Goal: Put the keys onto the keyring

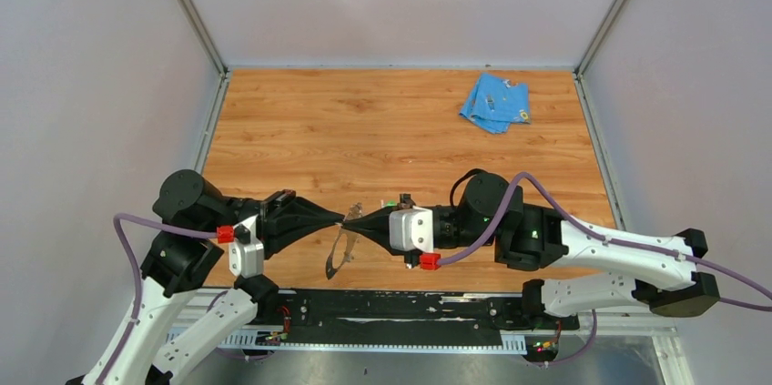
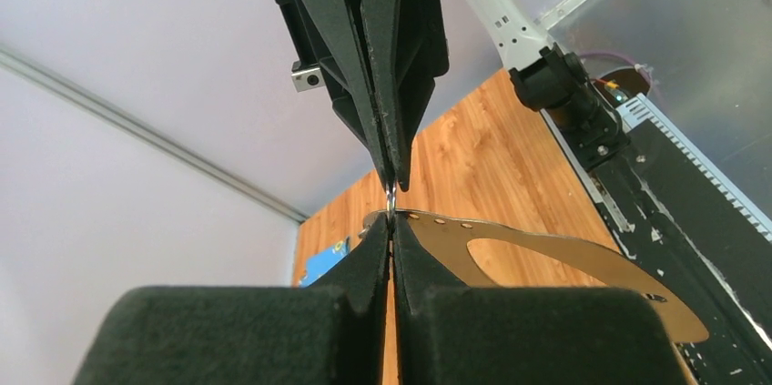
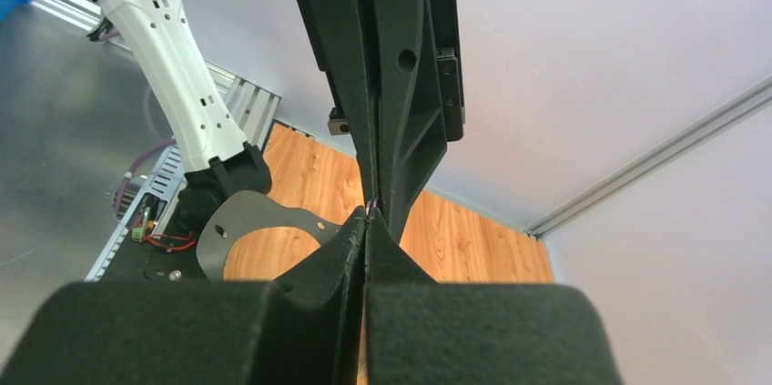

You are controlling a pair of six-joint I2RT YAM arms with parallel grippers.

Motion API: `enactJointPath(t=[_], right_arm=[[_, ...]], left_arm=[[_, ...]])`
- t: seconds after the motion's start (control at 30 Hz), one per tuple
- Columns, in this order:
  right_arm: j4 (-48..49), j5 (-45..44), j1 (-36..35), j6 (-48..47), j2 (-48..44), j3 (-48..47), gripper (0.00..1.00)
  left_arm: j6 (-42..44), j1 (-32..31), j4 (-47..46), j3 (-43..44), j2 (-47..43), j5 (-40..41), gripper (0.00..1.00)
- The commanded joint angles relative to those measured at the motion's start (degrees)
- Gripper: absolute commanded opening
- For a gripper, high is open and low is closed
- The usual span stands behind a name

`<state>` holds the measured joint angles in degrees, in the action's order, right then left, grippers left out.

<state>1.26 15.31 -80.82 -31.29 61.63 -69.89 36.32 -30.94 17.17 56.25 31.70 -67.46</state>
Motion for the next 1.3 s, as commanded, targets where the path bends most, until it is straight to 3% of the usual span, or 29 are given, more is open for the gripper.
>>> enactJointPath(t=[0.0, 0.17, 0.27, 0.47, 0.6, 0.77, 0.87, 1.27], right_arm=[[-0.4, -5.6, -0.7, -1.7, 0.0, 0.2, 0.00], [-0.7, -5.3, -0.7, -0.6, 0.4, 0.1, 0.04], [-2.8, -5.8, -0.6, 2.3, -0.3, -1.0, 0.31], [-9.0, -9.8, 0.5, 10.4, -4.1, -2.9, 0.48], [-13.0, -12.9, 7.1, 21.6, -5.3, -1.5, 0.59], [-17.3, -5.5, 22.8, 37.5, -4.0, 6.3, 0.60], [-16.4, -1.5, 28.4, 42.8, -1.6, 11.9, 0.59], [-10.1, 1.7, 33.5, 48.0, 11.7, 19.7, 0.61]], left_arm=[[-2.1, -0.1, -1.9, 0.7, -1.1, -1.7, 0.00], [-9.6, -0.1, -5.3, 0.2, -1.3, -0.1, 0.00], [-8.4, -0.1, -1.2, 1.2, -1.1, 1.1, 0.00], [1.1, -0.1, 9.9, 2.3, -0.6, 3.3, 0.00], [4.1, -0.1, 15.6, 2.0, -0.2, 5.5, 0.00], [3.8, -0.1, 18.8, 1.0, -0.2, 6.0, 0.00], [7.3, -0.1, 20.0, -0.4, -2.0, 7.1, 0.00], [28.5, -0.1, 23.2, -5.1, -10.2, 9.6, 0.00]])
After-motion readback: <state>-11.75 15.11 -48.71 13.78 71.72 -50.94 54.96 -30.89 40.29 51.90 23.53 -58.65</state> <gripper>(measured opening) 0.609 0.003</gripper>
